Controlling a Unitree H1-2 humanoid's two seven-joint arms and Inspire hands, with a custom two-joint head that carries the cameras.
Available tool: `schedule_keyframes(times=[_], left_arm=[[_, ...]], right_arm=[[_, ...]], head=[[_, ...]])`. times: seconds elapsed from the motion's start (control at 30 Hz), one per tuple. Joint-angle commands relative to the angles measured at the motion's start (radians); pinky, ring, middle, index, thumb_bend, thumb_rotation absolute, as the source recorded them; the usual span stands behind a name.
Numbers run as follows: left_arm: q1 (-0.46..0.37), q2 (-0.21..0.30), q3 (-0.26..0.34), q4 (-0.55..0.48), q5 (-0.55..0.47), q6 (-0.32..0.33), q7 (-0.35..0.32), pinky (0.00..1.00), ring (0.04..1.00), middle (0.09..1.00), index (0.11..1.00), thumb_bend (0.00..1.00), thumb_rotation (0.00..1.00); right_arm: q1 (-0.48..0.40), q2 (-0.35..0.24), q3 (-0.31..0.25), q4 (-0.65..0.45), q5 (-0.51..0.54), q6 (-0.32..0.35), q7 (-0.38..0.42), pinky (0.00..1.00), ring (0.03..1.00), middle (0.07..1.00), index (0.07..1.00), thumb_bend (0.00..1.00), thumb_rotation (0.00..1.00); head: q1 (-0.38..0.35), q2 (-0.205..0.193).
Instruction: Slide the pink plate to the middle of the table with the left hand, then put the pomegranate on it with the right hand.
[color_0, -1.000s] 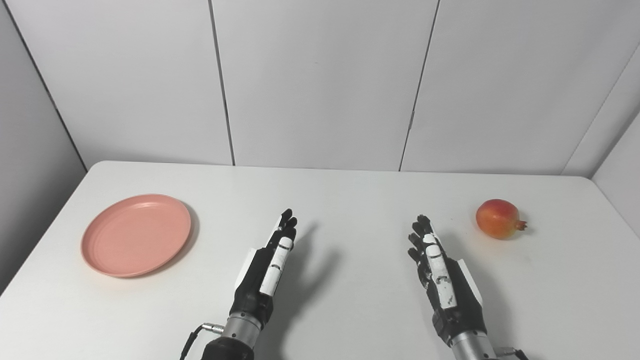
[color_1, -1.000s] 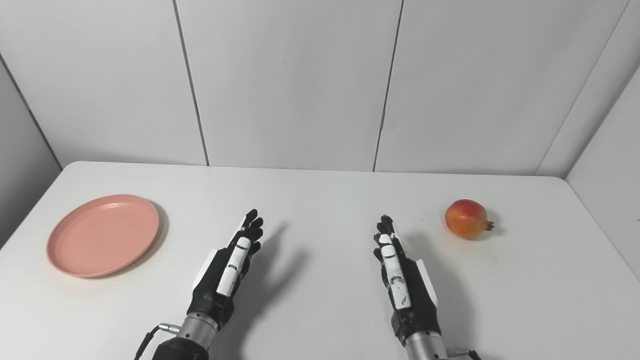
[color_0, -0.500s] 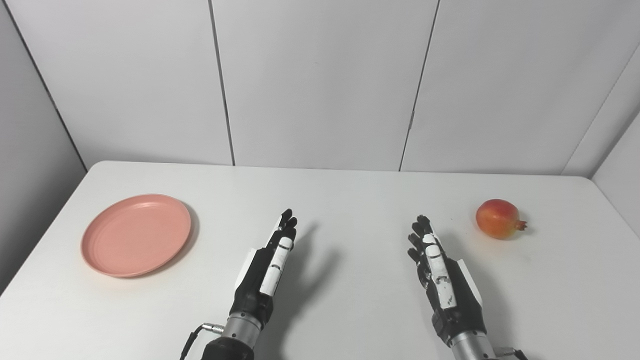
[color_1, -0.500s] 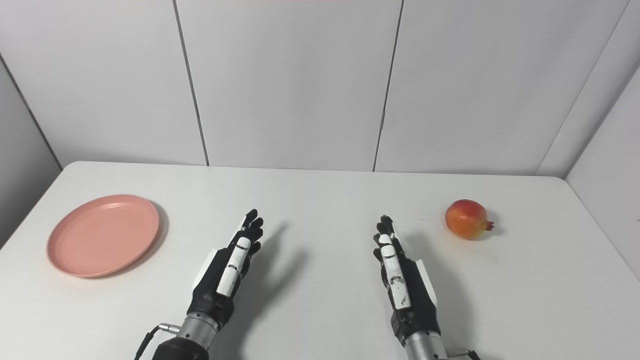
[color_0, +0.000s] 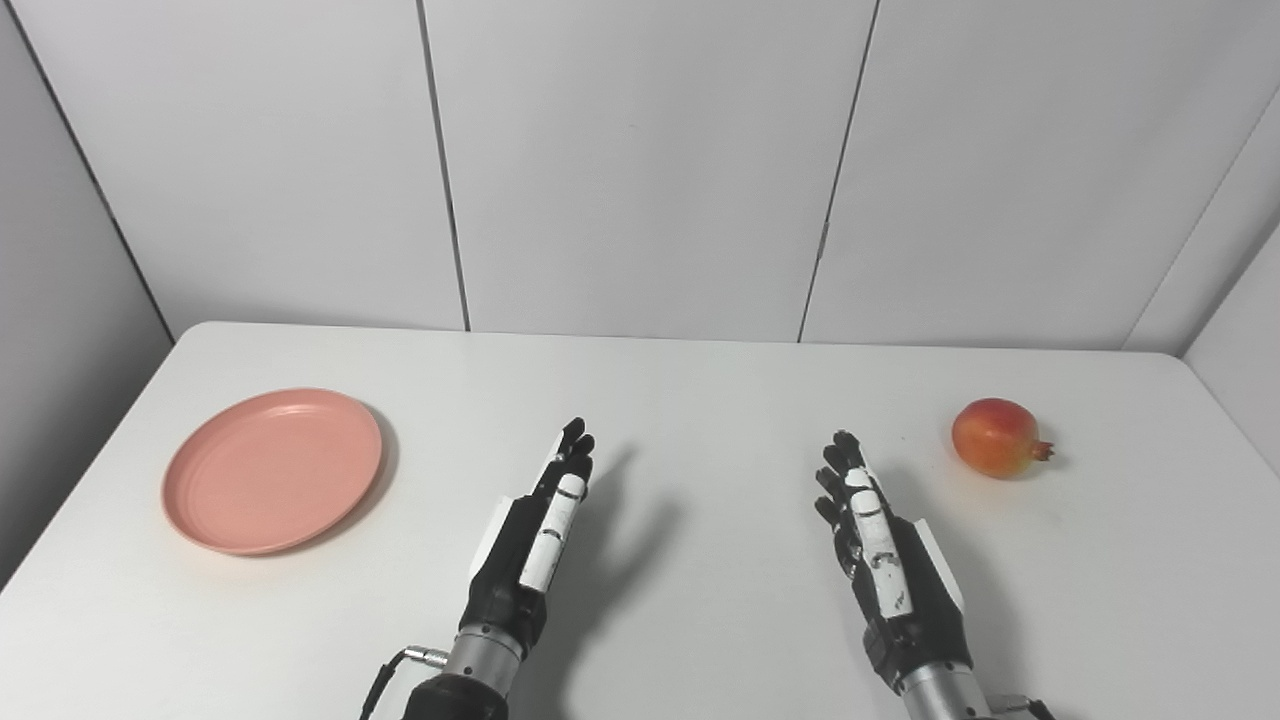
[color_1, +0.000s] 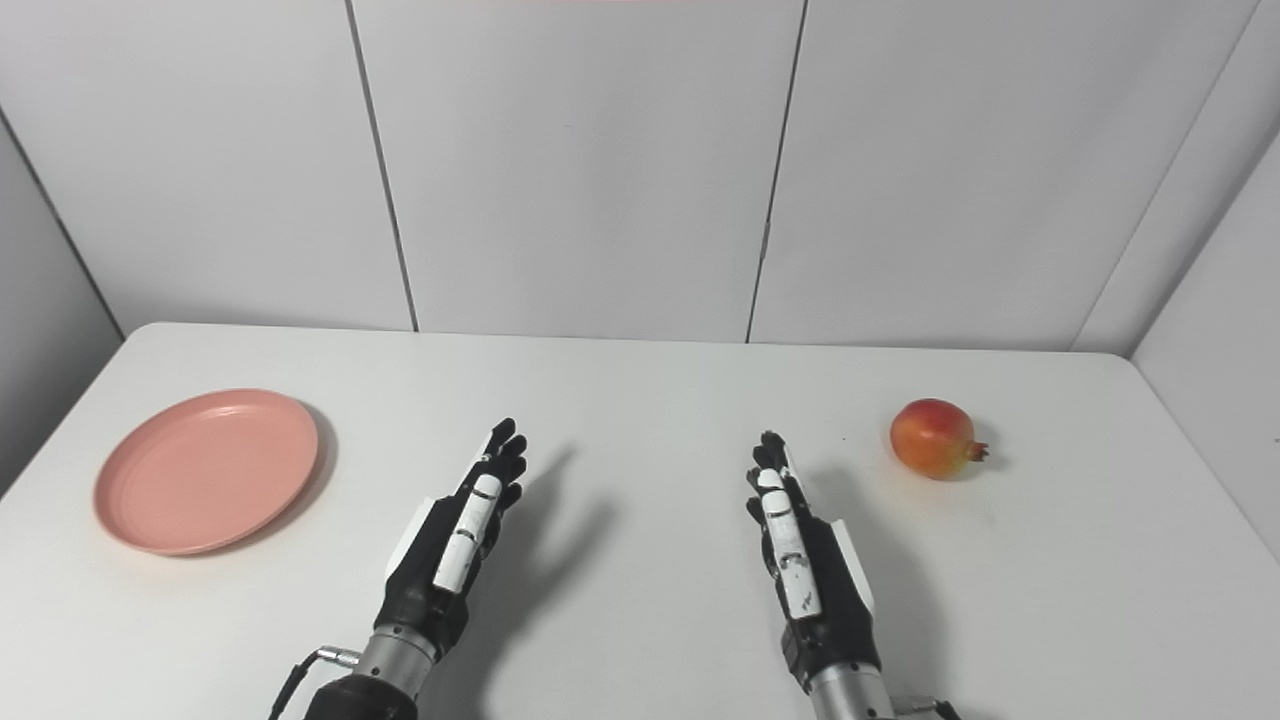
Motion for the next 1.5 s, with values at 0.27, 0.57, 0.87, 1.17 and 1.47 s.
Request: schedule_keyframes(times=[0.27,0.57,0.87,1.17,1.47], left_arm=[[-0.032,-0.007,-0.004,-0.013,-0.002,-0.034,-0.009,1.00,1.000,1.000,1.000,0.45,1.00],[-0.032,-0.005,-0.005,-0.010,0.000,-0.039,-0.009,1.00,1.000,1.000,1.000,0.46,1.00],[-0.033,-0.008,-0.004,-0.013,0.000,-0.032,-0.006,1.00,1.000,1.000,1.000,0.45,1.00],[-0.035,-0.006,-0.001,-0.014,-0.005,-0.028,-0.008,1.00,1.000,1.000,1.000,0.45,1.00],[-0.034,-0.008,-0.001,-0.017,-0.006,-0.025,-0.008,1.00,1.000,1.000,1.000,0.45,1.00]], right_arm=[[-0.031,0.000,0.002,-0.018,0.002,-0.041,0.003,1.00,0.996,1.000,1.000,0.34,1.00],[-0.031,0.001,0.000,-0.018,0.008,-0.036,0.003,1.00,0.998,1.000,1.000,0.34,1.00],[-0.031,0.002,-0.001,-0.015,0.015,-0.037,0.004,1.00,1.000,1.000,1.000,0.35,1.00],[-0.033,0.001,-0.002,-0.016,0.019,-0.032,0.005,1.00,1.000,1.000,1.000,0.35,1.00],[-0.033,0.000,0.000,-0.016,0.014,-0.031,0.003,1.00,0.996,1.000,1.000,0.35,1.00]], head=[[0.000,0.002],[0.000,0.002],[0.000,0.002],[0.001,0.003],[0.000,0.002]])
